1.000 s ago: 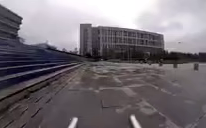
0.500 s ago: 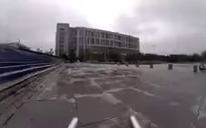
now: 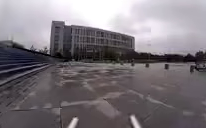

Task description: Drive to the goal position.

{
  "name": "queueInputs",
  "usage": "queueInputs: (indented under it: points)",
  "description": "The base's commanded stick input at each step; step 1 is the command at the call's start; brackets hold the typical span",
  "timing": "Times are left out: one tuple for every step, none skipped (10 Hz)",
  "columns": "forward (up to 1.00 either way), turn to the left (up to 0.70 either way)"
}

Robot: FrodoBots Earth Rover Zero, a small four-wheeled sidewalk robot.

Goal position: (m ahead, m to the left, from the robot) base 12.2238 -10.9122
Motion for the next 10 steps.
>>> queueInputs:
  points:
    - [0.7,0.0]
    - [0.7,0.0]
    - [0.7,0.0]
    - [0.7,0.0]
    - [0.7,0.0]
    - [0.7,-0.35]
    - [0.7,-0.35]
    - [0.7,-0.35]
    - [0.7,-0.35]
    - [0.7,-0.35]
